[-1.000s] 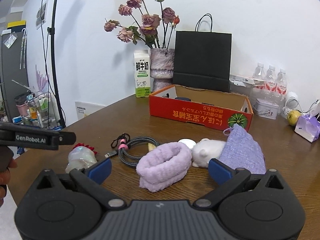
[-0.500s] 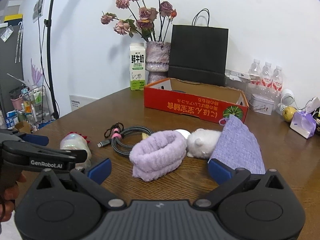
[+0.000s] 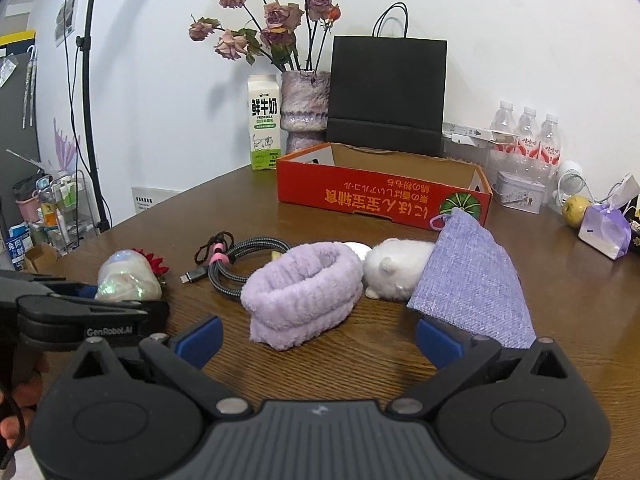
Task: Organize objects
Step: 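Move the left gripper to the iridescent bag and close on it, then lower the right gripper onto the lilac fluffy towel and close on it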
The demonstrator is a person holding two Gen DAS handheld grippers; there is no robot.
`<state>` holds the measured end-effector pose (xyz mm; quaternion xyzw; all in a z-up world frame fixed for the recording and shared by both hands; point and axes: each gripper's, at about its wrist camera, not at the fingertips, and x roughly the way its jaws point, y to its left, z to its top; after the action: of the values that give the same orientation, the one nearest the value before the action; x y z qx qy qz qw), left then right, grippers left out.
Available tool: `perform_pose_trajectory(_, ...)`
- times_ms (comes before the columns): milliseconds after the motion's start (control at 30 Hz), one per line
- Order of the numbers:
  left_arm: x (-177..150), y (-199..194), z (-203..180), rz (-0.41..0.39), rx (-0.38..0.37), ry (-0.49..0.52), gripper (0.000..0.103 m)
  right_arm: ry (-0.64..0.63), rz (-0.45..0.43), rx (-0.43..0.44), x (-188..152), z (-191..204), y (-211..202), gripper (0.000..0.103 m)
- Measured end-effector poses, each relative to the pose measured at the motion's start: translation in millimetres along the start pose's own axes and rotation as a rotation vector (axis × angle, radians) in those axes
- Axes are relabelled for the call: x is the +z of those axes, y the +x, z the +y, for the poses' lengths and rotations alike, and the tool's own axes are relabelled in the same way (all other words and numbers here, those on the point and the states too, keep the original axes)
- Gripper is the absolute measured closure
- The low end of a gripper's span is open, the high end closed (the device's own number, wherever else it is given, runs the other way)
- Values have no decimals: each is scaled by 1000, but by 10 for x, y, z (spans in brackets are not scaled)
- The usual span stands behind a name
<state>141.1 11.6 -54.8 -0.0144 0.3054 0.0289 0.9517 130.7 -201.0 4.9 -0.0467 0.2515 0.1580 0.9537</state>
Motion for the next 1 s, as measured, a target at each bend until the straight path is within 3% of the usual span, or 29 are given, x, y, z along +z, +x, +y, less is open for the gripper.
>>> perform_pose_trajectory(400,136,-205,16,-92,-12,30,61,-11,7,6,16,61,137,0)
perform_pose_trajectory(1000,231,-62,184,-96,-16,8,60,-29,38,-20,120,162,509,0)
